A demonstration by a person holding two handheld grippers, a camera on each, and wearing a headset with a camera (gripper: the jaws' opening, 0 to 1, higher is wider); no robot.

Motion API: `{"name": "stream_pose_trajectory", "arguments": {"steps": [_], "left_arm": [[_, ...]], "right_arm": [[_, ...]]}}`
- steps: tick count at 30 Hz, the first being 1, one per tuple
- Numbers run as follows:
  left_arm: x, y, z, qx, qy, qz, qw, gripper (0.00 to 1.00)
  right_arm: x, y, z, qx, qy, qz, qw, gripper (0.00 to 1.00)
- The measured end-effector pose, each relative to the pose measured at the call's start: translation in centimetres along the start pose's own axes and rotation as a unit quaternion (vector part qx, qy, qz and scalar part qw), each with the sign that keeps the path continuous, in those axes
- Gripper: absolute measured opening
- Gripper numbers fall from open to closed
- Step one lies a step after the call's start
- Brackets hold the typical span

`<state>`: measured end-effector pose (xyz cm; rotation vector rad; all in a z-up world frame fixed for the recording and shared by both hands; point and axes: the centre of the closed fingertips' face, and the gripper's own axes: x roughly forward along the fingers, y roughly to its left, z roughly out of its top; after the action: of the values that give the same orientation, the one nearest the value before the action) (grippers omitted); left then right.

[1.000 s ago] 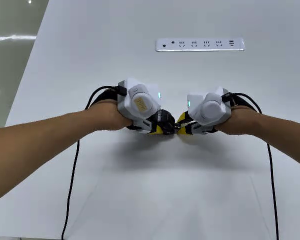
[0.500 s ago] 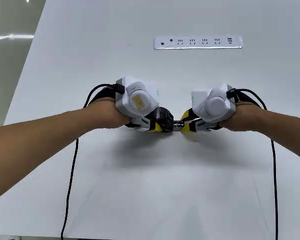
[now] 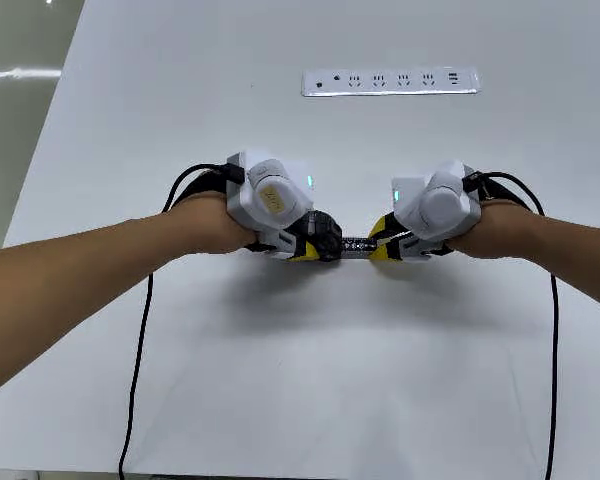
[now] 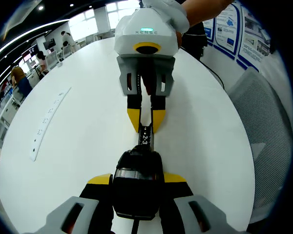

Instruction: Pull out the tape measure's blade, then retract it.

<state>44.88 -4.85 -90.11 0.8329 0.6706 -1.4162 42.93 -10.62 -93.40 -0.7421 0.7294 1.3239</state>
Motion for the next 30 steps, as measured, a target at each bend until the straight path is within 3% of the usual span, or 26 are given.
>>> {"name": "stream_pose_trajectory", "arguments": {"steps": [30], "left_arm": [[0.1, 0.1, 0.0, -0.006, 0.002, -0.003, 1.0000, 0.33]], "right_arm": [[-2.3, -0.3, -3.2, 0.009, 0.018, -0.007, 0.9998, 0.11]]}}
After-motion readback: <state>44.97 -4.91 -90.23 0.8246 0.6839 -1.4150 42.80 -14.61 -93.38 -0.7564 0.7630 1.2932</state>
